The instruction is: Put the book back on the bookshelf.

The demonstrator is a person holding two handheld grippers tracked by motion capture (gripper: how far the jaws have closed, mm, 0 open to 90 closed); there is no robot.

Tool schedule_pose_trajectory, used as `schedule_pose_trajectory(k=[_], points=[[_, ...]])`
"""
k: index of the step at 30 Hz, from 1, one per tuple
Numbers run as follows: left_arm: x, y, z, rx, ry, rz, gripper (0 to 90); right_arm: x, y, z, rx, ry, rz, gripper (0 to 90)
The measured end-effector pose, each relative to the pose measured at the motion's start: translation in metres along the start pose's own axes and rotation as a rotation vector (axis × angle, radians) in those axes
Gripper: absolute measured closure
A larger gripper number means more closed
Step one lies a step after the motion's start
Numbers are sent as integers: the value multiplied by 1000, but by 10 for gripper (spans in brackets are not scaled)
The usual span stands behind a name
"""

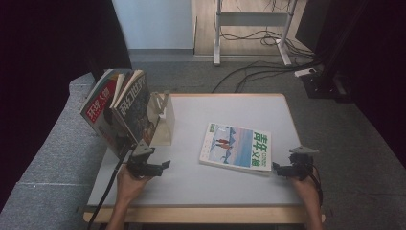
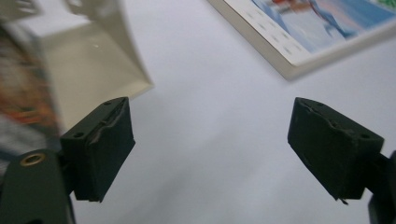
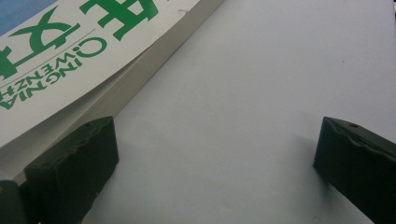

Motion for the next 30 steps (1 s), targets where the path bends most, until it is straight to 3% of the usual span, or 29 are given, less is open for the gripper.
schedule_pose_trajectory(k=[3,8,11,17,30], points=[[-18,8,-6,-30,-56,-19,12,0,0,0,0,0,0,0],[-50,19,-23,-74,-144,-55,0,0,0,0,0,0,0,0],[-51,21,-21,-95,-124,-41,0,0,0,0,0,0,0,0],[-55,21,-23,-70,-140,-34,0,0,0,0,0,1,-1,0],[-55,21,-23,-67,-140,-34,0,0,0,0,0,0,0,0]])
Point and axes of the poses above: each handheld gripper's, and its own axes: x roughly backward along the jaws, z roughly out of its top, y roughly to its right, the point moved 7 cm from there along -x, roughly forward along the jaws, and after that the axes turned 4 degrees about x, right-handed, at the moved point
